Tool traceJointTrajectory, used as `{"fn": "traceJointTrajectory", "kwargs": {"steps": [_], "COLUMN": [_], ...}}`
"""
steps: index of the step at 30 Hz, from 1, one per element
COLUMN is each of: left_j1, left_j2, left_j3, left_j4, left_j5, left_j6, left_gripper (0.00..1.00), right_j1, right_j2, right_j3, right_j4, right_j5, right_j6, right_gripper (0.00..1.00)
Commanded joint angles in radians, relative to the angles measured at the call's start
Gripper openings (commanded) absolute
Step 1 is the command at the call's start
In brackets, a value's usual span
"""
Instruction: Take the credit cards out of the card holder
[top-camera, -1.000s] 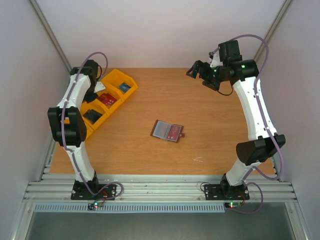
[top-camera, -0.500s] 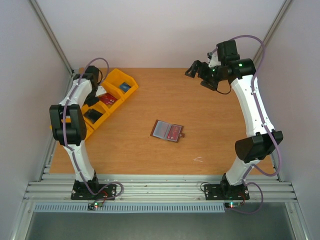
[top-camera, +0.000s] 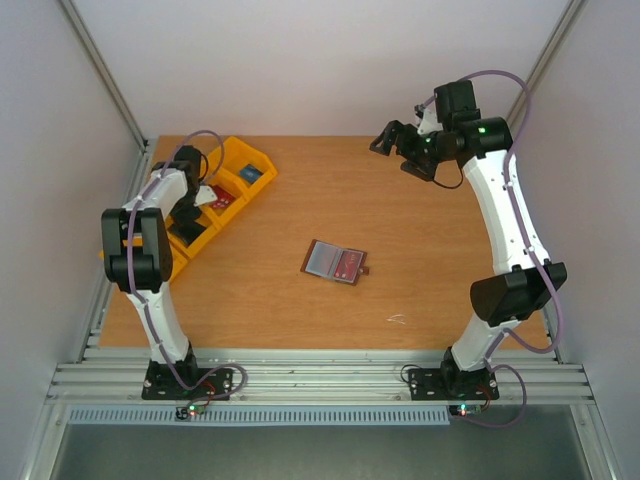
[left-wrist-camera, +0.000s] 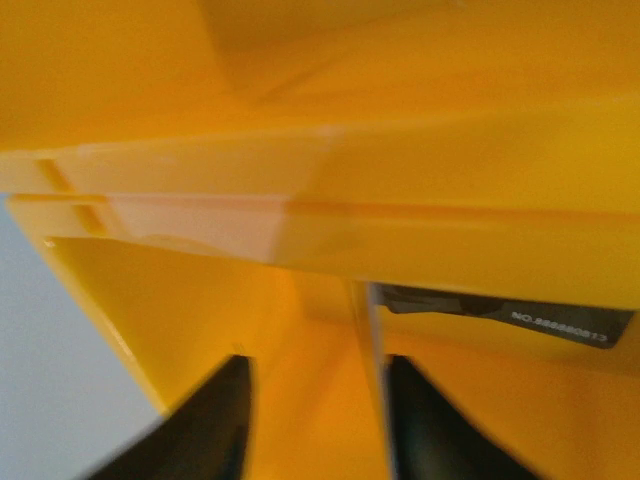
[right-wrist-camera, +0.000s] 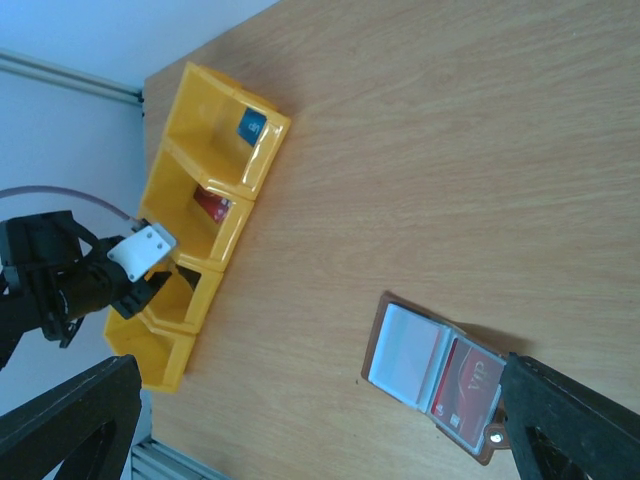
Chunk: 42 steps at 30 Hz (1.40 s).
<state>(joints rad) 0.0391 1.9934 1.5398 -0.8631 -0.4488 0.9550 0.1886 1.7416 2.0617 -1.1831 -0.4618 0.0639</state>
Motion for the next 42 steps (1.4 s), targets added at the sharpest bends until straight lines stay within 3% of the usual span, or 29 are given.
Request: {"fn": "traceJointTrajectory", "kwargs": {"steps": [1, 8, 13, 17, 20, 24, 27, 35, 42], "left_j1": [0.0, 0.001, -0.001, -0.025, -0.099, -0.189, -0.218, -0.266, -0.322], "left_j2": [-0.078, -0.212, -0.343, -0.403, -0.413, -0.407, -0.373, -0.253, -0.166], "left_j3": [0.007, 0.08, 0.1, 0.154, 0.081, -0.116, -0.225, -0.358, -0.377], "left_j4": [-0.065, -0.283, -0.386, -0.427, -0.369, -0.201, -0.094, 0.114, 0.161], "left_j5": [0.076, 0.295, 0.563, 0.865, 1.055, 1.124, 1.129, 1.126, 1.105], "left_j6": [0.011, -0.016, -0.043, -0.247, -0.478, -0.766, -0.913, -1.051, -1.067], "left_gripper": [0.6, 0.85, 0.95, 0.96, 0.93, 0.91, 0.92, 0.92, 0.92], "right_j1": [-0.009, -0.009, 0.009, 0.038, 0.056, 0.071, 0.074, 0.074, 0.075], "right_j2": [-0.057, -0.085, -0.139, -0.196, -0.201, -0.099, -0.017, 0.171, 0.311], "right_j3": [0.026, 0.006, -0.174, -0.429, -0.613, -0.743, -0.764, -0.786, -0.727], "right_j4": [-0.008, -0.1, -0.131, -0.105, -0.003, 0.155, 0.195, 0.281, 0.262], "right_j5": [-0.01, -0.038, -0.111, -0.009, -0.057, -0.275, -0.264, -0.187, -0.182], "right_j6": [-0.029, -0.083, -0.104, -0.103, -0.067, -0.004, 0.0, -0.004, -0.115], "right_gripper": [0.99, 0.98, 0.98, 0.98, 0.97, 0.93, 0.91, 0.88, 0.85]}}
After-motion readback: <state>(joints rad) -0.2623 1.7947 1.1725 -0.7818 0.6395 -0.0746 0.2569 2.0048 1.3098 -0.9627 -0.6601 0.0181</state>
